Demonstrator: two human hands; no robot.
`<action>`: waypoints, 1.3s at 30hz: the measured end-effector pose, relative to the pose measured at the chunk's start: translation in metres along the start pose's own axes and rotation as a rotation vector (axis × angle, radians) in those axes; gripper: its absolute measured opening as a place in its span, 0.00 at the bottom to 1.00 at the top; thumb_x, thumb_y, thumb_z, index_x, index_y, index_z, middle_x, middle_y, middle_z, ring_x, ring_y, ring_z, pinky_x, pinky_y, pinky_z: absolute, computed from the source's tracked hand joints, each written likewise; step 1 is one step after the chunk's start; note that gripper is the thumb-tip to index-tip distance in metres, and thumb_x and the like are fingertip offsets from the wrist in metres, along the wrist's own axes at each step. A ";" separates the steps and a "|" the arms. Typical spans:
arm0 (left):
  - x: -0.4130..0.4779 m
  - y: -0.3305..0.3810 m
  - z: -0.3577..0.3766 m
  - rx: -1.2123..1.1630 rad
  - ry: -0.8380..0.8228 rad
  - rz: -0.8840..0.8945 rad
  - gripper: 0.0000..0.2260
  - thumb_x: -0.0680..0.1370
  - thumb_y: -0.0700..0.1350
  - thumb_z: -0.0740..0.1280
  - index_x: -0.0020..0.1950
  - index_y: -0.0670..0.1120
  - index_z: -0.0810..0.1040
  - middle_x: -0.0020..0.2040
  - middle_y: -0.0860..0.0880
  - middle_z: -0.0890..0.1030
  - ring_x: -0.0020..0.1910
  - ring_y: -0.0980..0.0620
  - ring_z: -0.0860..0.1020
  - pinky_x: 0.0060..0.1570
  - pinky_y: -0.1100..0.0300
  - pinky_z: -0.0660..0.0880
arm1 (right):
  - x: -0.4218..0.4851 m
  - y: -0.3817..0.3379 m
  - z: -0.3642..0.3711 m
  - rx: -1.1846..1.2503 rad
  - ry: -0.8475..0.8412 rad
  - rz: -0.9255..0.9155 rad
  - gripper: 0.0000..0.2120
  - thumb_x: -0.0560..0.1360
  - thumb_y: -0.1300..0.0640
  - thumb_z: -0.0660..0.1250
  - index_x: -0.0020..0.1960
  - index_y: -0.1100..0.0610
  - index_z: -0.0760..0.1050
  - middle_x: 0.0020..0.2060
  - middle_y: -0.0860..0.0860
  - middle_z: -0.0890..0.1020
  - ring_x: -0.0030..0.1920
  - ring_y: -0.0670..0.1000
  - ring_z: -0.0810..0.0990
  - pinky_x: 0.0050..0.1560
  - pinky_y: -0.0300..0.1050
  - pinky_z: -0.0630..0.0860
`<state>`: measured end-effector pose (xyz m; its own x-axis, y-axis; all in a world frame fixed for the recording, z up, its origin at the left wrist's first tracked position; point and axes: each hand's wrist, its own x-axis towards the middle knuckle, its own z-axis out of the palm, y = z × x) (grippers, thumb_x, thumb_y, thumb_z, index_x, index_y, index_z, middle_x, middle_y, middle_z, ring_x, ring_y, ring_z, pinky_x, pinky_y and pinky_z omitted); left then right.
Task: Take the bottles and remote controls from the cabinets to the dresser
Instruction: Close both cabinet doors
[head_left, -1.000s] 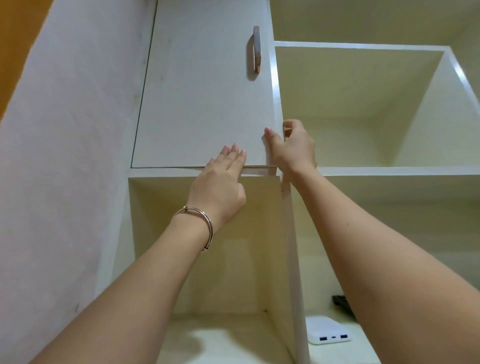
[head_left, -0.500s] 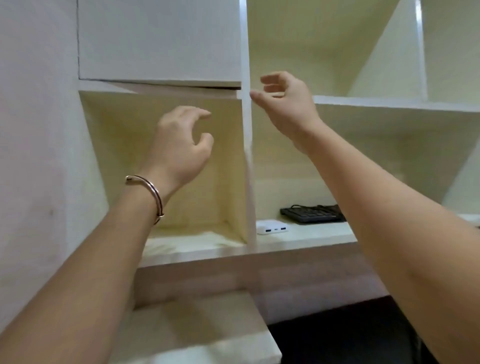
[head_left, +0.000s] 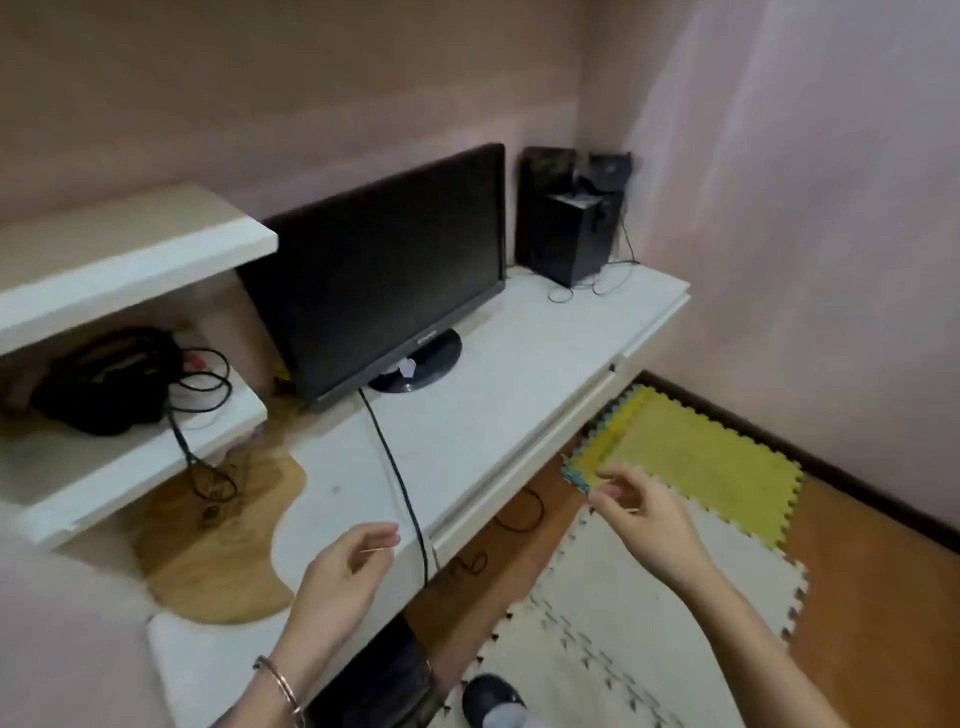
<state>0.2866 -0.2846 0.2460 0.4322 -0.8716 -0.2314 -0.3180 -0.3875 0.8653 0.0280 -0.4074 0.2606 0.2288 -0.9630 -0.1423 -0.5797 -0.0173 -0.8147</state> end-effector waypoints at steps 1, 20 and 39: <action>-0.007 -0.023 0.021 0.013 -0.080 -0.080 0.11 0.76 0.37 0.64 0.43 0.54 0.77 0.46 0.55 0.82 0.52 0.52 0.79 0.51 0.65 0.71 | -0.019 0.034 -0.002 -0.023 -0.010 0.117 0.13 0.74 0.58 0.66 0.59 0.57 0.76 0.40 0.46 0.79 0.40 0.43 0.77 0.40 0.31 0.71; 0.057 -0.049 0.273 0.145 -0.433 -0.630 0.05 0.77 0.33 0.61 0.50 0.41 0.73 0.39 0.44 0.77 0.37 0.48 0.73 0.26 0.68 0.70 | -0.118 0.308 -0.108 0.359 0.012 1.220 0.18 0.77 0.57 0.63 0.64 0.63 0.70 0.51 0.58 0.78 0.44 0.54 0.76 0.37 0.42 0.68; 0.216 0.067 0.453 0.216 -0.499 -0.657 0.12 0.78 0.40 0.60 0.61 0.39 0.73 0.53 0.42 0.77 0.46 0.47 0.75 0.35 0.61 0.64 | 0.078 0.387 -0.258 0.456 0.130 1.157 0.17 0.76 0.58 0.64 0.63 0.62 0.71 0.55 0.58 0.77 0.42 0.51 0.77 0.39 0.42 0.69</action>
<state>-0.0234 -0.6348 0.0530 0.1792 -0.4601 -0.8696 -0.3085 -0.8656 0.3944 -0.3803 -0.5585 0.0797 -0.3274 -0.3709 -0.8691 -0.0594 0.9260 -0.3728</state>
